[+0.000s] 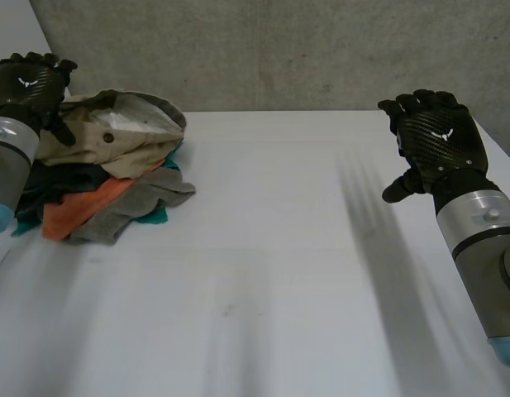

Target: Fold the laundry.

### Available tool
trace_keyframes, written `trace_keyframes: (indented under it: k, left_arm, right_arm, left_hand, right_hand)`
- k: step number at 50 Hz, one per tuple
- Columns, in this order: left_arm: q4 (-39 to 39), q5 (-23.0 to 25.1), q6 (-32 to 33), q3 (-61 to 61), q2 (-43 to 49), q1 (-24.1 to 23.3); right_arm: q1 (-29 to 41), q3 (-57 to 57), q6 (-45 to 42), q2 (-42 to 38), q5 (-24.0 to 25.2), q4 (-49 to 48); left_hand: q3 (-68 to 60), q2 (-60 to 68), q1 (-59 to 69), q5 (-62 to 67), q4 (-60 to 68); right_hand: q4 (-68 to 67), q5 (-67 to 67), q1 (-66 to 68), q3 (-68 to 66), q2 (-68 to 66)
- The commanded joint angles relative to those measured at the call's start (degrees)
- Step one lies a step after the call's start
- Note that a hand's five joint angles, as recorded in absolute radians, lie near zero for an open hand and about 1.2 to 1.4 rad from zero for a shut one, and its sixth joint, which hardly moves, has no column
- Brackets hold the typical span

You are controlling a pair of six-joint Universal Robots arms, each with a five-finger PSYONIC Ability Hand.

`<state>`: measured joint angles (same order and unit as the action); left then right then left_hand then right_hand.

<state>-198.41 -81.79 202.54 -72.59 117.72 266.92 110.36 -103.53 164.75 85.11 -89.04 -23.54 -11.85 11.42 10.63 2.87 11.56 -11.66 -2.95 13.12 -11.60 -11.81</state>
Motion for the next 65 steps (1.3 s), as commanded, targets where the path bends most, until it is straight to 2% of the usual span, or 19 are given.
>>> trace_keyframes:
  k: [1,7,13,17,25,28,31,32,33,37,41,45,51,56,57,63,64,65]
  left_arm:
    - [4.4,1.5,-0.6,0.0,-0.9,-2.9]
    - [7.2,3.1,-4.0,0.6,-0.8,-2.3]
    - [7.2,2.9,-4.2,1.6,0.1,-1.7]
    - [7.1,2.9,-3.8,4.3,2.7,-1.0]
    - [3.2,3.4,-0.5,14.6,14.7,1.5]
    - [3.0,3.6,1.3,18.3,18.5,2.2]
    - [4.6,3.7,3.2,22.3,21.8,2.5]
    - [5.9,3.4,4.0,23.4,21.7,2.3]
    - [6.3,3.3,4.3,23.5,21.3,2.0]
    - [6.1,0.6,2.8,22.2,15.2,0.0]
    - [3.0,-2.1,-2.0,19.8,6.9,-4.3]
    - [1.6,-1.7,-6.4,16.8,-0.6,-9.8]
    - [6.1,-1.3,-9.5,11.0,-7.1,-22.0]
    - [8.0,-2.5,-11.0,5.5,-6.3,-32.3]
    - [7.9,-3.2,-11.8,4.0,-4.7,-35.7]
    - [8.0,-4.4,-15.9,1.3,2.9,-45.5]
    - [8.1,-4.3,-16.6,1.3,4.1,-46.4]
    - [8.7,-3.6,-17.7,1.4,5.9,-48.0]
  right_arm:
    - [-0.2,0.2,0.0,0.8,-0.2,1.6]
    - [-0.3,0.2,0.0,0.8,-0.2,1.8]
    - [-0.6,0.3,0.3,1.0,0.1,2.2]
    - [-0.6,0.4,0.3,0.9,0.3,2.5]
    - [-0.1,0.1,0.1,-0.2,0.3,3.2]
    - [-0.2,0.1,0.1,-0.6,0.3,3.2]
    - [-0.8,0.3,0.0,-1.2,0.1,3.2]
    - [-1.0,0.4,0.0,-1.3,0.3,3.2]
    - [-1.2,0.4,0.0,-1.3,0.4,3.2]
    - [-1.9,0.7,0.0,-1.0,0.4,3.2]
    - [-2.7,1.0,-0.2,-0.6,0.4,3.2]
    - [-3.8,1.4,-0.2,0.0,0.4,3.4]
    - [-6.9,2.6,-0.1,0.9,1.2,4.7]
    - [-9.2,3.7,-0.2,0.8,2.5,6.0]
    - [-9.9,4.0,-0.2,0.6,2.8,6.4]
    - [-11.6,4.7,-0.9,-1.9,3.3,6.6]
    - [-11.7,4.9,-1.1,-2.5,3.3,6.5]
    - [-11.9,5.3,-1.6,-3.7,3.3,6.6]
  left_hand:
    - [1.9,-1.4,-0.6,-2.9,-1.6]
    - [1.9,-1.4,-0.6,-2.9,-1.6]
    - [1.9,-1.4,-0.6,-2.9,-1.6]
    - [1.9,-1.4,-0.6,-2.9,-1.6]
    - [1.9,-1.4,-0.6,-2.9,-1.6]
    - [-6.9,7.3,8.1,5.9,7.2]
    - [-27.4,27.8,28.6,26.4,27.7]
    - [-55.4,55.9,56.7,54.4,55.7]
    - [-68.0,68.5,69.2,67.0,68.3]
    - [-68.1,68.6,69.4,67.1,68.4]
    - [-68.1,68.6,69.4,67.1,68.4]
    - [-68.1,68.6,69.4,67.1,68.4]
    - [-68.1,68.6,69.4,67.1,68.4]
    - [-68.1,68.6,69.4,67.1,68.4]
    - [-68.1,68.6,69.4,67.1,68.4]
    - [-68.1,68.6,69.4,67.1,68.4]
    - [-65.5,65.9,66.7,64.5,65.8]
    - [-43.0,43.4,44.2,42.0,43.3]
  right_hand:
    - [1.7,3.0,-3.1,1.6,1.8]
    - [1.7,3.0,-3.1,1.6,1.8]
    - [1.7,3.0,-3.1,1.6,1.8]
    - [1.7,3.0,-3.1,1.6,1.8]
    - [1.7,3.0,-3.1,1.6,1.8]
    - [1.7,3.0,-3.1,1.6,1.8]
    - [1.7,3.0,-3.1,1.6,1.8]
    - [1.7,3.0,-3.1,1.6,1.8]
    - [1.7,3.0,-3.1,1.6,1.8]
    - [1.7,3.0,-3.1,1.6,1.8]
    - [1.7,3.0,-3.1,1.6,1.8]
    - [1.7,3.0,-3.1,1.6,1.8]
    - [1.7,3.0,-3.1,1.6,1.8]
    - [1.7,3.0,-3.1,1.6,1.8]
    - [1.7,3.0,-3.1,1.6,1.8]
    - [1.7,3.0,-3.1,1.6,1.8]
    - [1.7,3.0,-3.1,1.6,1.8]
    - [1.7,3.0,-3.1,1.6,1.8]
